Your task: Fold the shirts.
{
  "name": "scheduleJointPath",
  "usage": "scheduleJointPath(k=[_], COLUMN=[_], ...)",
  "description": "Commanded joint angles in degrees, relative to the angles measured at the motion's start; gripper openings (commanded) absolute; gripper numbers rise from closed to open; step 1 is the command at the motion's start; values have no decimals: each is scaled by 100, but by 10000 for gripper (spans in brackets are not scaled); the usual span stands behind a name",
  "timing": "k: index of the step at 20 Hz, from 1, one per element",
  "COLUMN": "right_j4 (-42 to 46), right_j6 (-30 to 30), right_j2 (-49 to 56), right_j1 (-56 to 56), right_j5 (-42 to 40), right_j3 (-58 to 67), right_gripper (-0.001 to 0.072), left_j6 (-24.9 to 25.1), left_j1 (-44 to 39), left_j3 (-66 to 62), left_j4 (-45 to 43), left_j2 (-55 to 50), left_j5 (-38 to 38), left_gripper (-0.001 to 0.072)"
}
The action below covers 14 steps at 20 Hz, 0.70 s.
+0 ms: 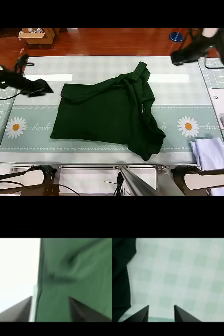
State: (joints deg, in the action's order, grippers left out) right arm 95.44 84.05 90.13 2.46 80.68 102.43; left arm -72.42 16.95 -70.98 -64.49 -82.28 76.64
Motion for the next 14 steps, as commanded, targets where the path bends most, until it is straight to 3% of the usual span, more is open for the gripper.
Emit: scheduleJointPath(k=[1,5,7,10,14], right_j4=[-662,-1746,-2321,-2798,-2916], right_j6=[-354,-706,-1014,-1510,-1554], right_j2=[-737,-1705,-2072,-2590,-2959], right_j1=[-621,-1690,-2162,-2605,-2848], right_j5=[553,-503,-634,-621,-660], right_j3=[-1025,-3340,-4116,-4745,-4996], right_gripper=[442,442,442,442,442], left_j6=[157,428,424,426,98], left_j1=[697,1126,1196,1196,1193], left_j3=[474,1537,1917,2264,2540], left_j4=[105,144,144,72,-160], left_j2=[192,424,413,411,398], left_j5=[1150,1172,1220,1176,951], left_gripper=[663,664,665,665,665])
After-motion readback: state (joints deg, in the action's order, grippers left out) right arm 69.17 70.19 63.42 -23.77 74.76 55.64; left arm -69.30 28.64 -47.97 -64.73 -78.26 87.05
